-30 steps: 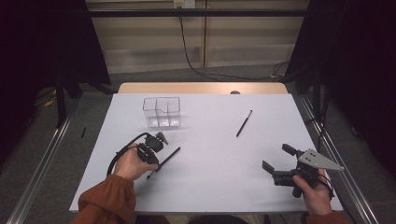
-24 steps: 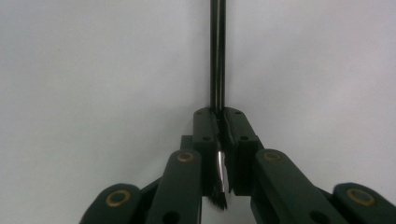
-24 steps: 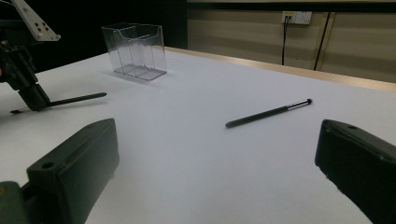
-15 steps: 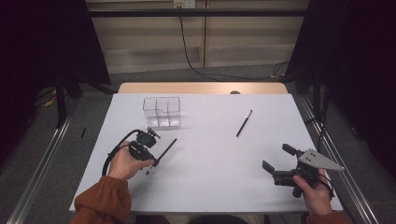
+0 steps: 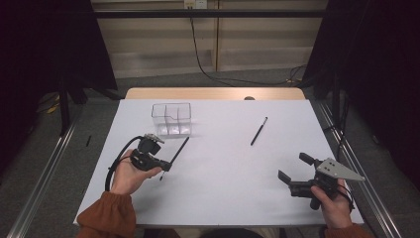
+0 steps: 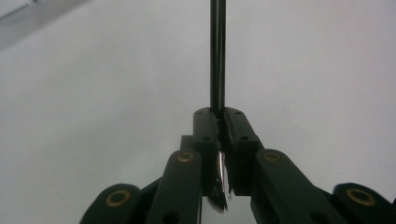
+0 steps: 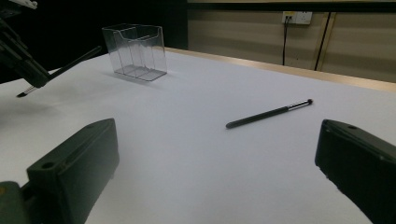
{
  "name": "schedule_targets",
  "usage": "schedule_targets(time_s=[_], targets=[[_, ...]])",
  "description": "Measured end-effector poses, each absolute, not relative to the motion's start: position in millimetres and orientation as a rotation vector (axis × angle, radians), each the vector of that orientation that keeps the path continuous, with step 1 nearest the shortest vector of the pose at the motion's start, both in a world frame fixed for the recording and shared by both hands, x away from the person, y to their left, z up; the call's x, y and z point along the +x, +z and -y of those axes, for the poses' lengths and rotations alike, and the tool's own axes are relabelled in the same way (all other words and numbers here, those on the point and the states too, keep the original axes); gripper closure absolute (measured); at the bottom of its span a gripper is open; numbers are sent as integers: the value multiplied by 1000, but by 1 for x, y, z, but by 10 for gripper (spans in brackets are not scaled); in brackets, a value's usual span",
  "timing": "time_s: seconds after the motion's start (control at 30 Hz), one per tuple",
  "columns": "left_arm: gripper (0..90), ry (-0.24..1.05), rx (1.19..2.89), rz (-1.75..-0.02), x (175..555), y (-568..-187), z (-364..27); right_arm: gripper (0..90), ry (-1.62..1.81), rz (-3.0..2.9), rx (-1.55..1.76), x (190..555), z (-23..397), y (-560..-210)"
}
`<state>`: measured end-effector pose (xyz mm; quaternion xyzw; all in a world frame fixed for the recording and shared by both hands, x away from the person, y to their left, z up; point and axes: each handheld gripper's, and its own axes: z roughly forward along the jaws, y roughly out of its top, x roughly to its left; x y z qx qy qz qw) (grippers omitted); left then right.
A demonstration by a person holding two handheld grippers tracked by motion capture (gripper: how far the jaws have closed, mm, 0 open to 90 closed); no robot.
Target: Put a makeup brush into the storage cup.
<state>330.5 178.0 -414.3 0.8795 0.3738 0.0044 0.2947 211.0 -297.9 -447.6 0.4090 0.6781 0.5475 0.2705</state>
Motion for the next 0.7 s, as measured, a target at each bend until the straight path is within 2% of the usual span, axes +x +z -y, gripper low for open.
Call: schedule_targets(time_s=[0.3, 0.43, 0.7], targets=[[845, 80, 2210, -968, 327, -411, -189, 0, 1470, -1825, 1103, 210, 298, -448], [844, 152, 2143, -943, 321, -415, -196, 0, 1469, -1820, 1106, 210, 299, -447], [844, 196, 2001, -894, 313, -405, -210, 0, 1474, -1825, 1102, 210, 298, -447]])
